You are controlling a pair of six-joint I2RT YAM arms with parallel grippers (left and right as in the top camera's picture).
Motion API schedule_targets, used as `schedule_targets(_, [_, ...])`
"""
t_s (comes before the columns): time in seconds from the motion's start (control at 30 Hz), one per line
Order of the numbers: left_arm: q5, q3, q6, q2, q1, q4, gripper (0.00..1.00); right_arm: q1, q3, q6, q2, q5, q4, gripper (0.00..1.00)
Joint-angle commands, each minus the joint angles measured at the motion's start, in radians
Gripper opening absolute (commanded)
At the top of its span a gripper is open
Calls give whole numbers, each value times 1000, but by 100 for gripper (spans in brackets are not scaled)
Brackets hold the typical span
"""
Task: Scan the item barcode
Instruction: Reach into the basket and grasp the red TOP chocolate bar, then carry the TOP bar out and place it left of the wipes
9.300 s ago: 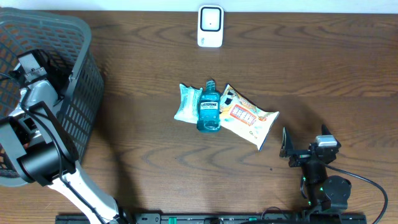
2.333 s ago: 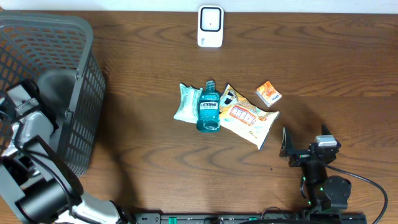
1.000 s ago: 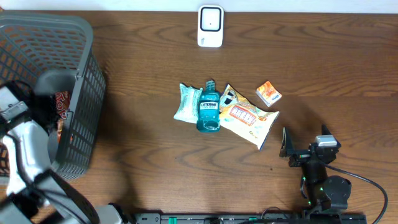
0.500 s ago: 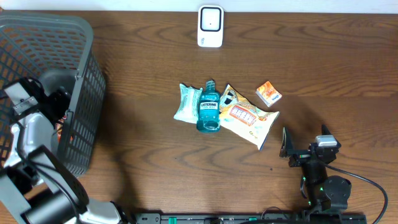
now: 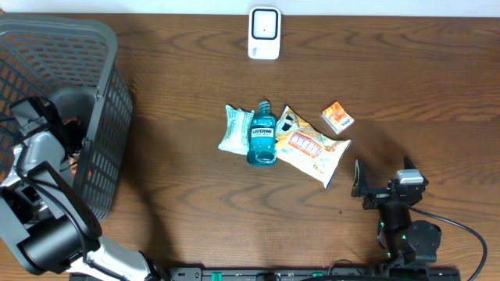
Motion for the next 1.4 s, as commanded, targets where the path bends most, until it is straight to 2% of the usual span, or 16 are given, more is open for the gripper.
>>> schedule_targets(0.0, [-64, -65, -5, 89, -1, -74, 7, 3, -2, -15, -6, 0, -4, 99])
schedule_targets(0.17, [-63, 1, -14, 8, -1, -133, 7, 3, -2, -15, -6, 0, -4, 99])
schedule_targets(0.33, [-63, 88, -45, -213, -1, -162, 7, 3, -2, -15, -6, 0, -4, 99])
schedule_targets(0.43, [-63, 102, -138, -418, -1, -122, 7, 3, -2, -15, -6, 0, -4, 99])
schedule_targets(0.47, [-55, 102, -242, -547, -1, -93, 7, 3, -2, -15, -6, 0, -4, 99])
schedule_targets(0.57, [61, 102, -373, -689, -2, -48, 7, 3, -2, -15, -6, 0, -4, 99])
schedule_targets(0.63, [309, 102, -499, -815, -19, 29, 7, 3, -2, -15, -6, 0, -4, 99])
schedule_targets(0.67, [365, 102, -526, -840, -33, 47, 7, 3, -2, -15, -6, 0, -4, 99])
schedule_targets(0.73, [497, 101, -576, -899, -125, 90, 7, 3, -2, -15, -6, 0, -4, 99])
schedule_targets(0.8, [507, 101, -556, -924, -266, 74, 7, 3, -2, -15, -6, 0, -4, 99])
schedule_targets(0.9, [506, 98, -479, -912, -465, 27, 7, 3, -2, -15, -6, 0, -4, 99])
schedule_targets(0.93, [504, 90, -433, -893, -573, 10, 7, 3, -2, -15, -6, 0, -4, 99])
schedule_targets(0.97, [473, 70, -399, -859, -706, 5, 7, 3, -2, -15, -6, 0, -4, 99])
schedule_targets(1.07, [317, 36, -395, -779, -901, 5, 7, 3, -2, -15, -6, 0, -4, 99])
schedule_targets(1.23, [188, 5, -394, -557, -1151, 1, 7, 3, -2, -15, -6, 0, -4, 99])
schedule_targets(1.37, [153, 5, -423, -329, -1263, -16, 7, 3, -2, -15, -6, 0, -4, 99])
